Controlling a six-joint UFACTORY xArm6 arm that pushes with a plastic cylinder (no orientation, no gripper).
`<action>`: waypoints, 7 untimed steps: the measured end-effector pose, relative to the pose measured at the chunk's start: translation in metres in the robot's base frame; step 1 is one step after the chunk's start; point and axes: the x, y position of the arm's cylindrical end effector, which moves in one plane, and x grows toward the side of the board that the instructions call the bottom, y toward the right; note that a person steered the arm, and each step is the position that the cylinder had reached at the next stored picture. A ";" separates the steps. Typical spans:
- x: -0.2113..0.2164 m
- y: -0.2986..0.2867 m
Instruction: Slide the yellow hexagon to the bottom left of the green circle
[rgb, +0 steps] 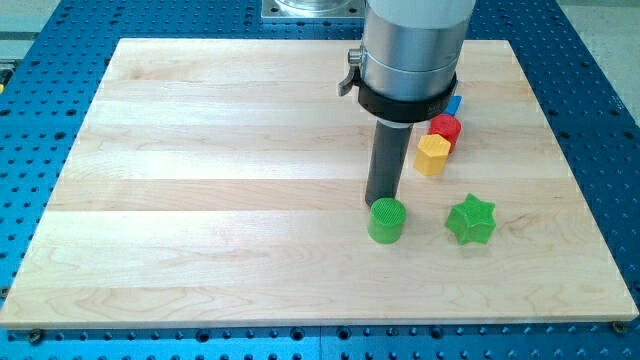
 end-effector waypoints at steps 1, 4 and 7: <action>-0.002 0.047; -0.046 -0.035; -0.112 -0.062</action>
